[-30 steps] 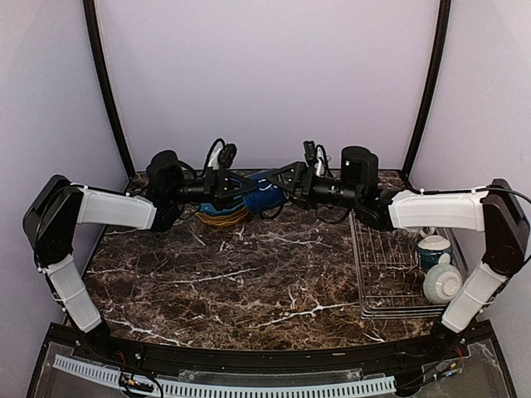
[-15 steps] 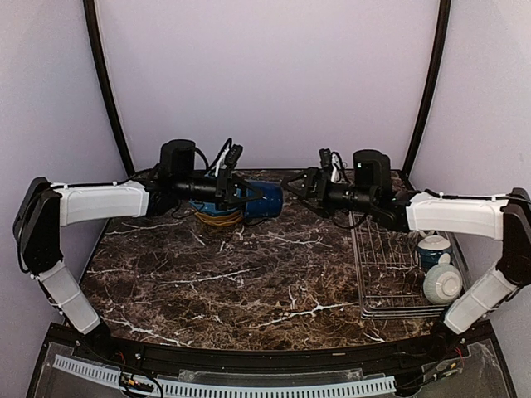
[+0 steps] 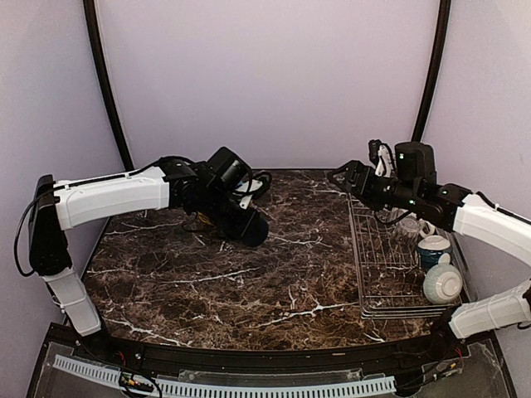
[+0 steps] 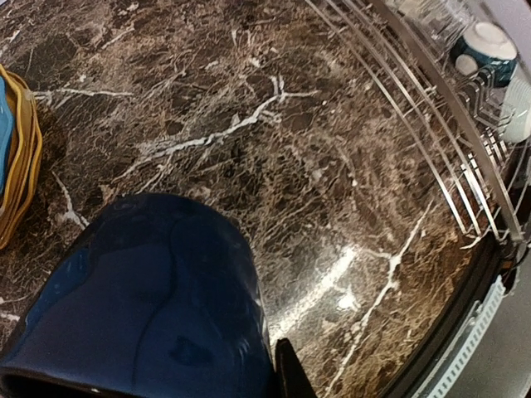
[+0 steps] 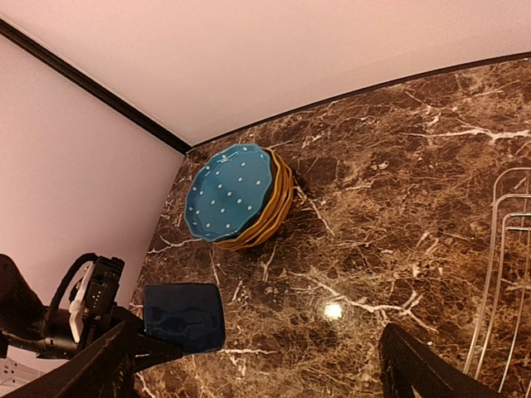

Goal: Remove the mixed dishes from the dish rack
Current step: Place the cup at the center of the board, then grab the cup from the dish rack, then pass from the right arm to the left

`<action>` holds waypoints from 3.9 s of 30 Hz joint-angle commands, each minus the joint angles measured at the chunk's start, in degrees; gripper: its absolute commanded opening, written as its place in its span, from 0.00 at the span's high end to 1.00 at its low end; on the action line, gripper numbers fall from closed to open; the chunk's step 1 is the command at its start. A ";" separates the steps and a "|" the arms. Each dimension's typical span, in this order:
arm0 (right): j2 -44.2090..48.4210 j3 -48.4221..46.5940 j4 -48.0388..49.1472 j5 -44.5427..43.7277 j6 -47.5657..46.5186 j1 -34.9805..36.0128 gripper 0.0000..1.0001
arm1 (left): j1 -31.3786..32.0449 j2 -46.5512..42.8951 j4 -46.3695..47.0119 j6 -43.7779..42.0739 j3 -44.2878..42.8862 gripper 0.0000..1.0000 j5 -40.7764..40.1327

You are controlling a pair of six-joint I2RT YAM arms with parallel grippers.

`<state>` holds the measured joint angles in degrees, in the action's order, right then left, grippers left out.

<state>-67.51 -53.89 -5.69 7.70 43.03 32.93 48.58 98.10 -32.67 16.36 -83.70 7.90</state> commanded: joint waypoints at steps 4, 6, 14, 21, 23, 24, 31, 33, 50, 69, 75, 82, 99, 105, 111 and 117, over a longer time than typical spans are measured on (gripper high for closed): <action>1.11 -1.12 -5.11 -4.60 -3.36 -0.23 0.01 | 0.43 6.98 -14.08 -4.73 -7.00 0.99 -18.97; 0.98 -1.13 -5.06 -4.50 -3.46 -0.23 0.01 | 0.38 8.07 -14.99 -4.95 -7.56 0.99 -20.58; 2.46 -0.48 -6.20 -5.33 -4.34 -0.23 0.01 | -0.82 11.52 -16.36 -5.71 -8.58 0.99 -20.30; 3.92 -0.17 -8.06 -7.41 -6.08 -0.23 0.01 | -4.07 14.49 -17.17 -5.63 -9.29 0.99 -16.70; 4.03 -0.39 -8.89 -7.53 -6.69 -0.23 0.01 | -4.62 15.11 -17.37 -5.54 -9.52 0.98 -16.65; 4.02 -0.50 -9.18 -7.53 -7.03 -0.23 0.01 | -4.94 15.28 -17.46 -5.44 -9.58 0.96 -16.64; 3.20 -2.15 -14.45 -12.70 -9.35 -0.24 0.01 | -5.44 16.96 -18.04 -5.44 -10.31 0.80 -15.86; 3.48 -2.26 -16.18 -15.02 -9.92 -0.29 0.01 | -5.43 17.02 -18.05 -5.41 -10.54 0.76 -15.27; -2.84 -6.58 -36.69 -28.69 -18.00 -12.29 0.03 | -5.43 3.94 -8.03 -6.71 -3.68 0.31 -9.40; -14.84 -7.02 -33.54 -20.88 -24.65 -25.53 0.15 | -5.43 -22.27 20.36 -7.04 17.02 0.20 -9.46; -17.70 -6.09 -32.00 -22.30 -25.01 -26.09 0.16 | -5.43 -21.67 19.81 -6.47 16.40 0.20 -8.30; -18.78 -6.12 -30.63 -21.53 -24.88 -26.33 0.34 | -5.42 -21.49 19.84 -6.31 16.38 0.20 -8.08; -0.05 -7.31 -31.73 0.33 -21.81 -26.14 0.69 | -5.45 -20.23 20.09 -5.39 16.16 0.12 -5.02; 5.36 -3.84 -19.48 15.64 -13.31 -26.07 0.73 | -5.43 -19.38 21.88 -4.73 16.17 0.08 0.95; 7.15 1.89 1.49 28.46 -1.73 -23.38 0.76 | -6.24 -19.17 32.17 0.06 19.63 0.06 17.79; 1.18 2.87 16.68 28.95 4.38 -12.35 0.82 | -7.07 -16.56 48.76 11.57 24.28 0.07 33.87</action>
<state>-63.26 -51.51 -5.74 32.49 41.12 14.79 42.22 79.83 2.87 18.96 -62.70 28.08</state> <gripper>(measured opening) 0.670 0.941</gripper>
